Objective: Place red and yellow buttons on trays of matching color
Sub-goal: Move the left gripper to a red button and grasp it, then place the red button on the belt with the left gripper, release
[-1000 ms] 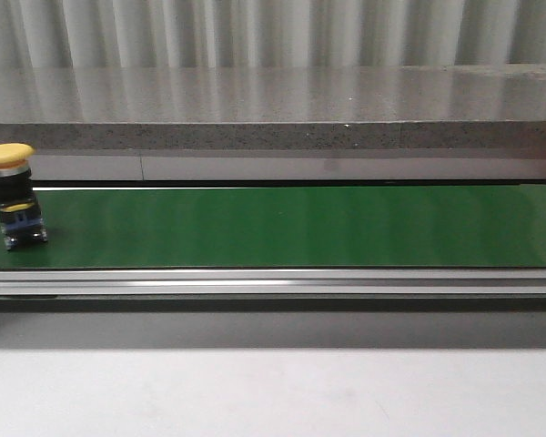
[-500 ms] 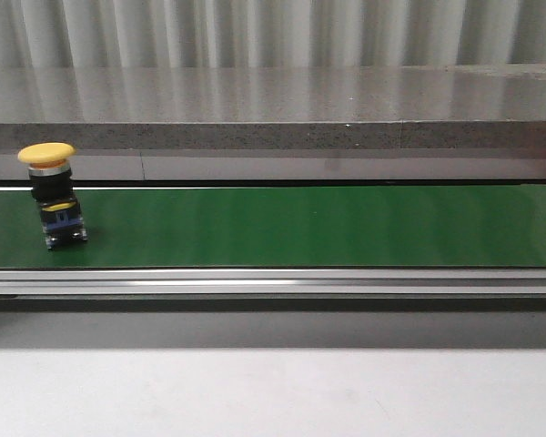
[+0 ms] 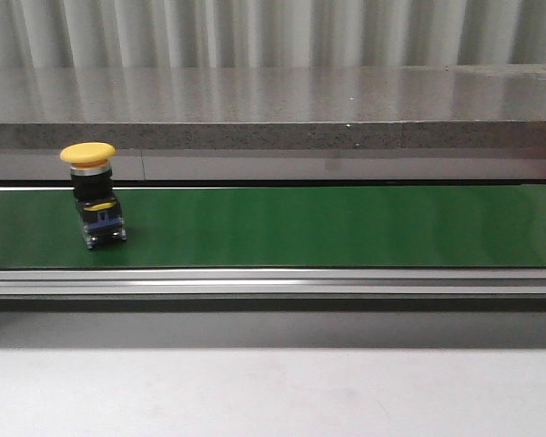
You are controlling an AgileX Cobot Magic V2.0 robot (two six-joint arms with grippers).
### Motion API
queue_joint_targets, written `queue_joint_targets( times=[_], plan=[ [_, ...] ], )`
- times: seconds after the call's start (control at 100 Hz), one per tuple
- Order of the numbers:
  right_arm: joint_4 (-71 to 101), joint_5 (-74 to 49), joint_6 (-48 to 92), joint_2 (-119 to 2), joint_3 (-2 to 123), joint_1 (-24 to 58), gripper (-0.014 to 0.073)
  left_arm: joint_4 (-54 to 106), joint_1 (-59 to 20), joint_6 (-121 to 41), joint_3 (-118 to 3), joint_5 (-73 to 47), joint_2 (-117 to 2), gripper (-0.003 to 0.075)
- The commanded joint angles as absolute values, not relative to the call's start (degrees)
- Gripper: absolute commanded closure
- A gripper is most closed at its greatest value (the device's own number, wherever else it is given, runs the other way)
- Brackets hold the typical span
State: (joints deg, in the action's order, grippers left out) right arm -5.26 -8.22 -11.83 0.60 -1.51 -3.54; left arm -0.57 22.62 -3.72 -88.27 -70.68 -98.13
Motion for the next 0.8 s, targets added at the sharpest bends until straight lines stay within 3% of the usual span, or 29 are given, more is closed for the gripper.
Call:
queue_joint_targets(
  times=[0.0, 0.37, 0.79],
  plan=[
    [-5.95, -3.86, -11.59, 1.31, -1.63, -3.50, 0.0660, -0.30, 19.52, -3.29, -89.59, -73.27, -94.61, 0.0587],
    [-5.95, -3.86, -11.59, 1.31, -1.63, -3.50, 0.0660, -0.30, 7.28, -3.29, -88.71, -73.27, -95.30, 0.0587],
    [-5.95, -3.86, -11.59, 1.31, -1.63, -3.50, 0.0660, 0.00, 6.32, -3.40, -88.30, -73.18, -101.08, 0.0579]
  ],
)
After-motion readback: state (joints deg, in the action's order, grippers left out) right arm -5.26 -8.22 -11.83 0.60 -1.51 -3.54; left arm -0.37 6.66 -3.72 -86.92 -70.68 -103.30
